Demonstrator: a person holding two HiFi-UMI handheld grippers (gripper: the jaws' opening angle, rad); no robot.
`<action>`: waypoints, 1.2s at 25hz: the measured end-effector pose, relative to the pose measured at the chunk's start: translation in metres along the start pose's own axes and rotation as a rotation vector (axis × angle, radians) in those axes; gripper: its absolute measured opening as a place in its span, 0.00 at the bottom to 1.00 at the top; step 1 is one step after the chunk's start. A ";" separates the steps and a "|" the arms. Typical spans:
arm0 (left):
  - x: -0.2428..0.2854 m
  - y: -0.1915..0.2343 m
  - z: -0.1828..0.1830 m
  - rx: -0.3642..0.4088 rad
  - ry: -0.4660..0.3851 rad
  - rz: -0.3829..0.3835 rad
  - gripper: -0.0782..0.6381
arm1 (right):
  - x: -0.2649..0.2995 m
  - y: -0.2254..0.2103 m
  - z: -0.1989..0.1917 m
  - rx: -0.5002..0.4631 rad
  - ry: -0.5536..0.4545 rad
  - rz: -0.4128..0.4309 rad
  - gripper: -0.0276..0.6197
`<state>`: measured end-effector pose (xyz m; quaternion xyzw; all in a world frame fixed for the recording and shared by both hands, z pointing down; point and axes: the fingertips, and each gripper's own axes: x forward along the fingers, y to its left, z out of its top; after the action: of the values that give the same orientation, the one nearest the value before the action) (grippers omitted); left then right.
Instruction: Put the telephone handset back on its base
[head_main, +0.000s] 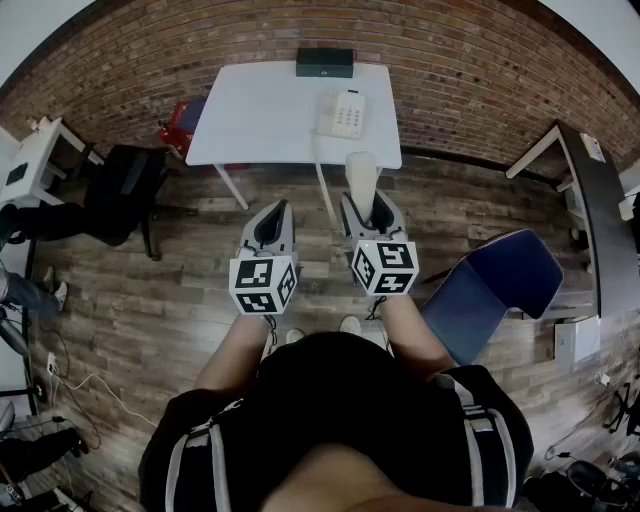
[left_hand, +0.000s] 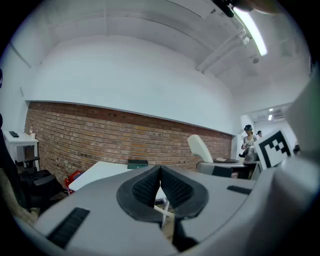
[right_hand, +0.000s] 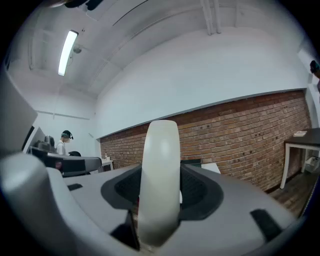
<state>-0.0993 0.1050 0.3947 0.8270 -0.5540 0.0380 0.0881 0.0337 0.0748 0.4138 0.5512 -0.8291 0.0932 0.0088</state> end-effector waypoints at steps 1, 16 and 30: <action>-0.001 0.000 0.001 0.002 -0.003 0.001 0.11 | 0.000 0.000 0.002 -0.001 -0.005 -0.001 0.36; 0.003 -0.013 0.005 0.026 -0.002 0.018 0.11 | 0.001 -0.012 0.015 0.042 -0.043 0.024 0.36; 0.043 -0.062 -0.001 0.017 -0.004 0.046 0.11 | -0.008 -0.066 0.020 0.034 -0.070 0.078 0.36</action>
<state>-0.0258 0.0888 0.3964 0.8147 -0.5729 0.0429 0.0789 0.0993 0.0541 0.4032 0.5214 -0.8481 0.0882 -0.0330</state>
